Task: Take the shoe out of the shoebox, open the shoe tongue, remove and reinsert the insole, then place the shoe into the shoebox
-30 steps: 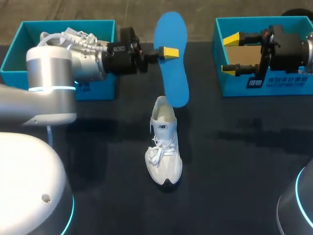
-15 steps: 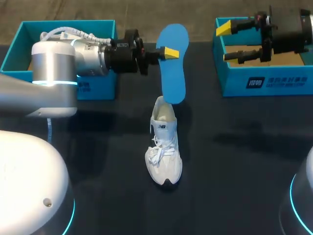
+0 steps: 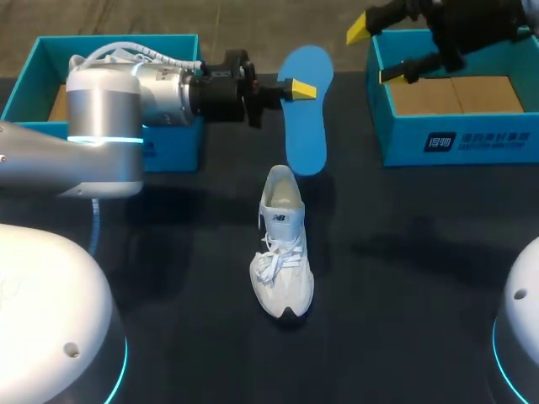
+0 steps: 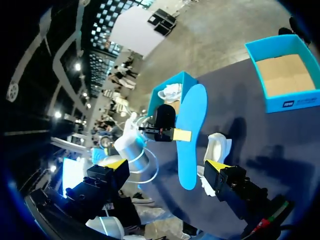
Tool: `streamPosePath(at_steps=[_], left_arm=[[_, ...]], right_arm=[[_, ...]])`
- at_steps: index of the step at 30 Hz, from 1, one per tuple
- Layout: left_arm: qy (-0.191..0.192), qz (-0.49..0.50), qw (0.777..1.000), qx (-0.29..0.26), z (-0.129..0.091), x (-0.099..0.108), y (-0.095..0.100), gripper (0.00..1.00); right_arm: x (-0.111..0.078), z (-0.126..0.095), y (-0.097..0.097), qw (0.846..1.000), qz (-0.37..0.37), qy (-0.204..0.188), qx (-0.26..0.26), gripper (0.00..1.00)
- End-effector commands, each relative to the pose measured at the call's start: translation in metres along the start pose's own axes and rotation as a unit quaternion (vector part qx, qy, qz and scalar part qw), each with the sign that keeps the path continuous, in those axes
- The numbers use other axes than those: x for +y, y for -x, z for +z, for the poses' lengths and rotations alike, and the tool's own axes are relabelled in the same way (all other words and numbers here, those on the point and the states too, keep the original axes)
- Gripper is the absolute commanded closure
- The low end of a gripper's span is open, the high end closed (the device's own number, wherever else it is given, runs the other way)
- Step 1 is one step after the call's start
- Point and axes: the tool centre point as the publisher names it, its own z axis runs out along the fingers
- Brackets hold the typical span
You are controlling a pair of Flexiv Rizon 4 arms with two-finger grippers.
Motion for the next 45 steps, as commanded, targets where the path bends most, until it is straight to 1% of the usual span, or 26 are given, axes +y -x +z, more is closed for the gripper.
streamPosePath(at_steps=[1, 5, 6, 11, 14, 17, 24, 26, 35, 45], left_arm=[[0.010, -0.002, 1.000, 0.000, 0.005, -0.006, 0.004, 1.00], [0.010, -0.005, 1.000, 0.000, 0.007, -0.008, 0.006, 1.00], [0.009, -0.005, 1.000, -0.001, 0.008, -0.009, 0.007, 1.00], [0.004, -0.005, 1.000, -0.007, 0.011, -0.010, 0.010, 1.00], [0.004, -0.005, 1.000, -0.007, 0.011, -0.010, 0.010, 1.00], [0.004, -0.005, 1.000, -0.007, 0.011, -0.010, 0.010, 1.00], [0.004, -0.005, 1.000, -0.007, 0.011, -0.010, 0.010, 1.00], [0.004, -0.005, 1.000, -0.007, 0.011, -0.010, 0.010, 1.00], [0.004, -0.005, 1.000, -0.007, 0.011, -0.010, 0.010, 1.00], [0.004, -0.005, 1.000, -0.007, 0.011, -0.010, 0.010, 1.00]], right_arm=[[0.004, 0.005, -0.010, 0.991, 0.000, -0.005, -0.135, 0.00], [0.004, 0.008, -0.015, 0.985, 0.003, -0.002, -0.174, 0.00], [0.004, 0.009, -0.016, 0.981, 0.009, -0.005, -0.193, 0.00], [0.005, 0.014, -0.022, 0.968, 0.014, -0.010, -0.251, 0.00], [0.005, 0.020, -0.026, 0.959, 0.013, -0.011, -0.282, 0.00], [0.006, 0.028, -0.029, 0.952, 0.006, -0.019, -0.304, 0.00], [0.005, 0.043, -0.034, 0.927, 0.003, -0.026, -0.374, 0.00], [0.005, 0.046, -0.034, 0.922, 0.005, -0.028, -0.386, 0.00], [0.005, 0.045, -0.028, 0.910, 0.010, -0.023, -0.415, 0.00], [0.009, 0.053, -0.018, 0.903, 0.022, -0.025, -0.428, 0.00]])
